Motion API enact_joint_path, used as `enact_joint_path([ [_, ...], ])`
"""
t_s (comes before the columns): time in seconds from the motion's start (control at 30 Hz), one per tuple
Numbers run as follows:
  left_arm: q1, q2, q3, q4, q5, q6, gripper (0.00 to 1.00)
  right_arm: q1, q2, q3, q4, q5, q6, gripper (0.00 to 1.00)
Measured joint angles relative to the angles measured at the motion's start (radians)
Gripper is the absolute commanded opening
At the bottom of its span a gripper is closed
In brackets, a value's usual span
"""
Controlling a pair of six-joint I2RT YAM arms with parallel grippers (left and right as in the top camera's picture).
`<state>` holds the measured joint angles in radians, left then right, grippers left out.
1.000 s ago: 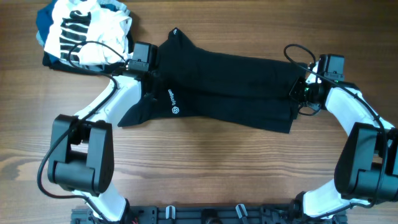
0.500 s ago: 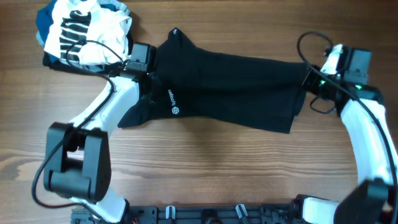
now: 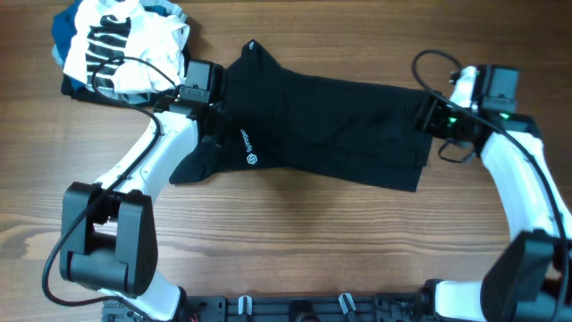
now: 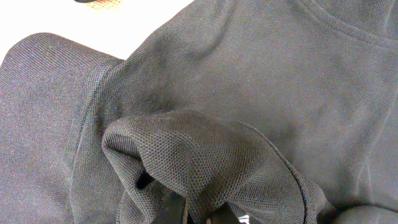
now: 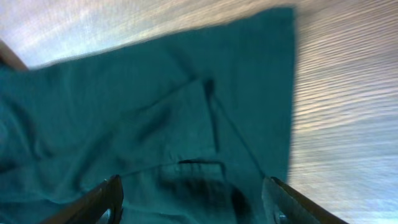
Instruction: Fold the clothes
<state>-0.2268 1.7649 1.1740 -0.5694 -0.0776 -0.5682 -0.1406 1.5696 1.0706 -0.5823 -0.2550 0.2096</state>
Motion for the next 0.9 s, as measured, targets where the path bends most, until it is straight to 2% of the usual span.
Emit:
enact_joint_path([
  [0.2, 0.0, 0.0, 0.0, -0.003, 0.001, 0.0, 0.04, 0.064, 0.208, 0.0, 0.044, 0.01, -0.006, 0.69],
  [0.33, 0.0, 0.0, 0.0, -0.011, 0.0, 0.0, 0.04, 0.064, 0.259, 0.0, 0.021, 0.016, -0.007, 0.62],
  [0.67, 0.0, 0.0, 0.0, -0.011, 0.001, 0.0, 0.04, 0.064, 0.259, 0.0, -0.01, -0.068, -0.015, 0.14],
  [0.7, 0.0, 0.0, 0.0, -0.011, 0.0, 0.0, 0.04, 0.064, 0.259, 0.002, -0.009, -0.071, -0.021, 0.05],
  [0.9, 0.0, 0.0, 0.0, -0.011, 0.001, 0.0, 0.04, 0.064, 0.259, 0.039, -0.01, -0.078, -0.021, 0.04],
])
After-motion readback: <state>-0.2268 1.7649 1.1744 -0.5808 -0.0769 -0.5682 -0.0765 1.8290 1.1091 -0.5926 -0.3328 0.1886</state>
